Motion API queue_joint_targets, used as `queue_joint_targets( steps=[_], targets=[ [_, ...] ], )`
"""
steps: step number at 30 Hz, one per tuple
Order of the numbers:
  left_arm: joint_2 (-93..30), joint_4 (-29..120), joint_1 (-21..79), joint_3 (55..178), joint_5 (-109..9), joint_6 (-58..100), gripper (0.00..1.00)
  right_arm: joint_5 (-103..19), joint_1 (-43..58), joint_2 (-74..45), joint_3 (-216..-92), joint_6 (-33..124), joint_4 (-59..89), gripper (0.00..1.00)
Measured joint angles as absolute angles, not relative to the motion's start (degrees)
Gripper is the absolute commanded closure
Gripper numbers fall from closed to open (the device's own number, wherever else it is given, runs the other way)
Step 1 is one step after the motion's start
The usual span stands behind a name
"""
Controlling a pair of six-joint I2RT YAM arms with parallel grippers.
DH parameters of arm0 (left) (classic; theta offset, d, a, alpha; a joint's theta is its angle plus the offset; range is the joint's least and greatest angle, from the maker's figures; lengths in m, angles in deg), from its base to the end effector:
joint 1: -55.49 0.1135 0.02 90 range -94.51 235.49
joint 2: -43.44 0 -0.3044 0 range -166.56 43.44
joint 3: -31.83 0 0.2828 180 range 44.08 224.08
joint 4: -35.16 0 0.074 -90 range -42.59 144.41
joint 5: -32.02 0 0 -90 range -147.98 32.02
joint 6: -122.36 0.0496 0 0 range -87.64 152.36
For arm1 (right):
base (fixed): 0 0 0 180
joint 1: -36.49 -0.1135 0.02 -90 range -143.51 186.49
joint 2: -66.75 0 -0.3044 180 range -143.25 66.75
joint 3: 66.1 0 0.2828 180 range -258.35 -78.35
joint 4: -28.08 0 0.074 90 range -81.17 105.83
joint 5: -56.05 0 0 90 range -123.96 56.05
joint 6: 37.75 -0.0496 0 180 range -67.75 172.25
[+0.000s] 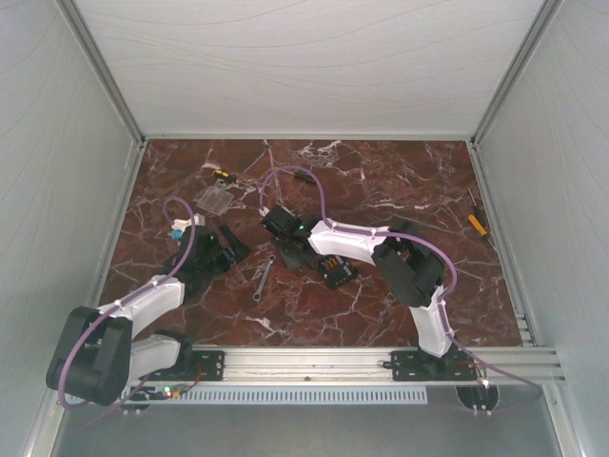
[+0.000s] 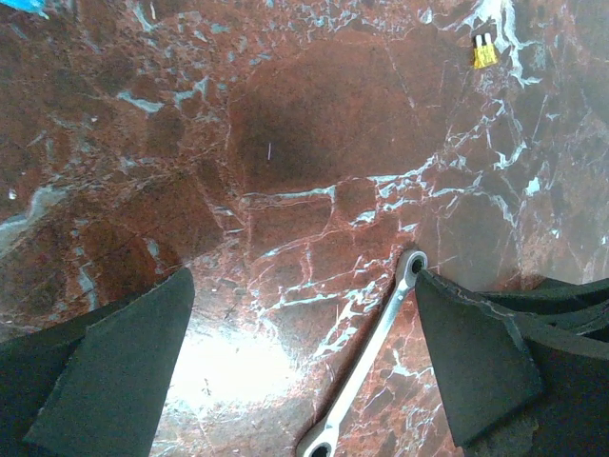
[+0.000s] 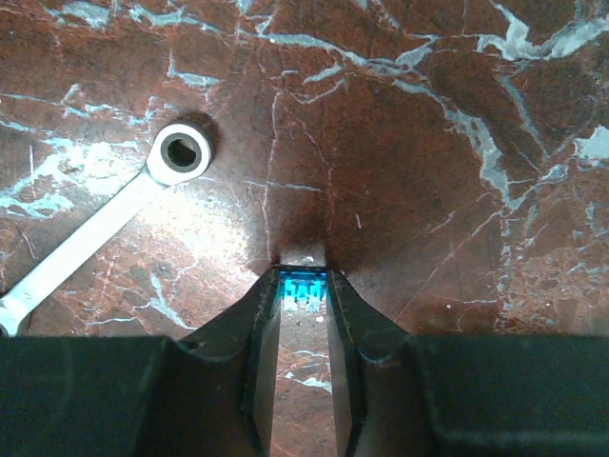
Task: Snap on the fuse box
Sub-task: Pick up the fuse from the center of the board.
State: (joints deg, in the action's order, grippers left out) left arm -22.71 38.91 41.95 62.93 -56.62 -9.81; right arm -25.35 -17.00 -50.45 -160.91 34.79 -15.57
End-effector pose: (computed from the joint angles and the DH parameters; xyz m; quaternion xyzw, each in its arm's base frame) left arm 0.2182 -0.0538 0.1521 -0.2180 0.8750 -0.2113 0.3770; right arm 0.2859 0.3738 0.1641 -0.2869 0.9325 0.0604 0.2111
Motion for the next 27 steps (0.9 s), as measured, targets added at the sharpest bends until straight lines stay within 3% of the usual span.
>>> queue_joint_targets(
  steps=[14, 27],
  targets=[
    [-15.11, 30.54, 40.64, 56.81, -49.18, -10.07, 0.1, -25.07, -15.39, -42.61, -151.21, 32.39, -10.85, 0.84],
    [-8.55, 11.37, 21.84, 51.33, -53.38, -8.72, 0.24, -24.3, -12.79, -19.42, -139.21, 24.7, -0.9, 0.83]
  ],
)
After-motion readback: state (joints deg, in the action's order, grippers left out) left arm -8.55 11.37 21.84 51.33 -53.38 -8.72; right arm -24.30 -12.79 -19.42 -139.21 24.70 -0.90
